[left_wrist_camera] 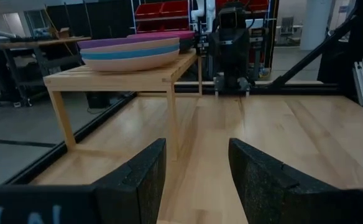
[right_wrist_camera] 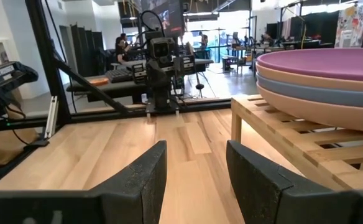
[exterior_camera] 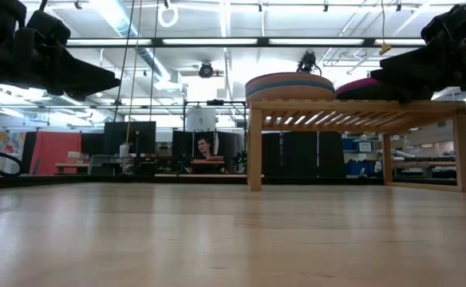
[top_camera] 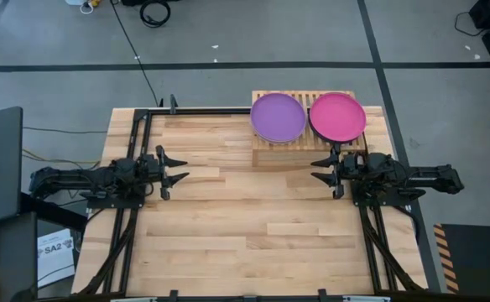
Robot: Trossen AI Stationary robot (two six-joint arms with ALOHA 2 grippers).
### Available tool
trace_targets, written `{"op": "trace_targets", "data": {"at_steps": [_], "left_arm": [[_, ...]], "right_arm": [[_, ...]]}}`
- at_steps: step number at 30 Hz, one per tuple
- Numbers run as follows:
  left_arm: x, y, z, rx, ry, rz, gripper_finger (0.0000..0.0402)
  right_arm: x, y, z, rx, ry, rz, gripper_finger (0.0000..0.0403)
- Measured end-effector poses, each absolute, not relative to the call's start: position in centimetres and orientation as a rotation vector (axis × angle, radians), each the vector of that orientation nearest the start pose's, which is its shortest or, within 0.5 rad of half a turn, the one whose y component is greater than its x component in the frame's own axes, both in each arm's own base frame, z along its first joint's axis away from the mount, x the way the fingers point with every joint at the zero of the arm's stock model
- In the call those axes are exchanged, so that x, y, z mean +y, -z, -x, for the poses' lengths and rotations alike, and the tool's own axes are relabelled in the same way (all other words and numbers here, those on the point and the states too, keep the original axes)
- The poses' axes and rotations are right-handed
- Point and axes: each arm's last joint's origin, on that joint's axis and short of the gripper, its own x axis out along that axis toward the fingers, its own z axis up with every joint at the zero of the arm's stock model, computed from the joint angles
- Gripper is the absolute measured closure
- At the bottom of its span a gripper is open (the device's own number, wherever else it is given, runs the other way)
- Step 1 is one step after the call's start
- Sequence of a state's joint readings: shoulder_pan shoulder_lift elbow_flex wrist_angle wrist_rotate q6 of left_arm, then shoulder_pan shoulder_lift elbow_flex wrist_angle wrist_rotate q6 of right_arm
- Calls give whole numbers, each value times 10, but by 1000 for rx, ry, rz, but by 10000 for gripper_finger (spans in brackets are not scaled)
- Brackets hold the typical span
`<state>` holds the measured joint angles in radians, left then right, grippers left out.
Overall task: Place and stack plates onto a shelf
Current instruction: Return to Home Position
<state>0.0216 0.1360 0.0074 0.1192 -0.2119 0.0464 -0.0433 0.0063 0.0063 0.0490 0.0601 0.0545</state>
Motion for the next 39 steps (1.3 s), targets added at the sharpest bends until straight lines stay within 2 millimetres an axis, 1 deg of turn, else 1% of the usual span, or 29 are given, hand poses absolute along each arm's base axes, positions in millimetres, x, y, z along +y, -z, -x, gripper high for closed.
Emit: {"op": "trace_targets", "data": {"at_steps": [33, 39], "left_arm": [[8, -166, -105, 14, -234, -46, 221], [8, -175, -97, -91, -236, -36, 221]], "right_arm": [[-6, -170, -97, -55, 97, -57, 231], [-6, -170, -97, -55, 97, -57, 231]]}}
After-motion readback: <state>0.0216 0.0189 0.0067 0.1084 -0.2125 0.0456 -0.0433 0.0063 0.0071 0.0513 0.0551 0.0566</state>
